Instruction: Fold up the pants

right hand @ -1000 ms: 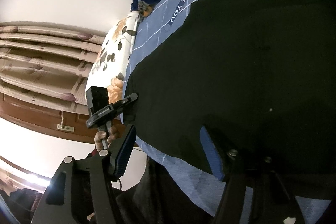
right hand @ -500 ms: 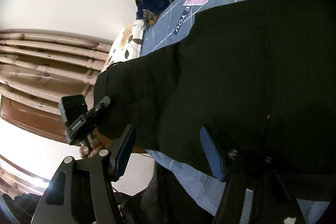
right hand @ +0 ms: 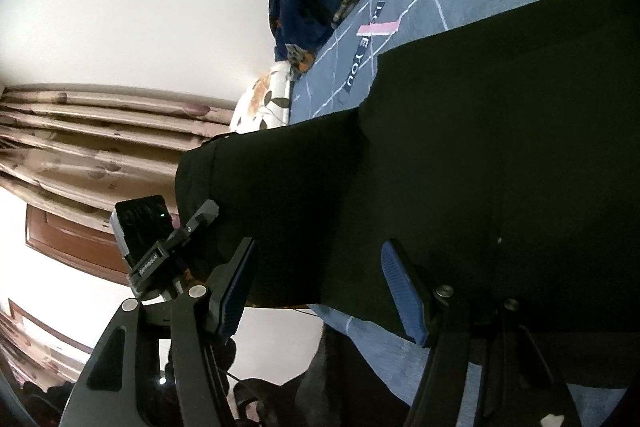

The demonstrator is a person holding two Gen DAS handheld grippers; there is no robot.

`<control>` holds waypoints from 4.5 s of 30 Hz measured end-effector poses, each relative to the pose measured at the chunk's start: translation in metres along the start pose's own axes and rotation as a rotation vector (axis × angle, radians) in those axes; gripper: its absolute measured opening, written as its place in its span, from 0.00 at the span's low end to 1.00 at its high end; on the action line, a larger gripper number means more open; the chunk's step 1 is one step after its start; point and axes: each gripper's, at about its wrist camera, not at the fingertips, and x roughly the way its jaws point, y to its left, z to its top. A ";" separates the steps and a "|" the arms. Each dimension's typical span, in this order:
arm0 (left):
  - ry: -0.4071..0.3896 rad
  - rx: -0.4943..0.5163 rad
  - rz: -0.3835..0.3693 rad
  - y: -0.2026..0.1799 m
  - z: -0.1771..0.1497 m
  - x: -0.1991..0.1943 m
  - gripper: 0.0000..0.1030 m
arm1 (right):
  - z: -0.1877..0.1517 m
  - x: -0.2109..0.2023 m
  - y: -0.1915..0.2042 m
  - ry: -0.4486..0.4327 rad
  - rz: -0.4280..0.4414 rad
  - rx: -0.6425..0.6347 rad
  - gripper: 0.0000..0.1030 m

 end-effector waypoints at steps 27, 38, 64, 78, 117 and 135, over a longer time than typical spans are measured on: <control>-0.014 -0.021 0.031 -0.049 0.006 0.028 0.11 | 0.015 -0.004 -0.018 -0.071 0.188 0.156 0.64; 0.018 0.020 0.079 -0.081 0.007 0.048 0.11 | 0.019 -0.006 -0.023 -0.083 0.257 0.213 0.67; 0.157 0.104 0.098 -0.155 0.006 0.140 0.11 | 0.035 -0.066 -0.046 -0.167 0.346 0.293 0.73; 0.253 0.237 0.155 -0.199 -0.012 0.211 0.13 | 0.042 -0.112 -0.074 -0.224 0.281 0.309 0.74; 0.175 0.169 0.067 -0.102 -0.045 0.154 0.65 | 0.045 -0.120 -0.082 0.006 -0.180 0.190 0.47; 0.153 0.110 0.089 -0.094 -0.032 0.171 0.71 | 0.034 -0.225 -0.092 -0.261 -0.158 0.167 0.13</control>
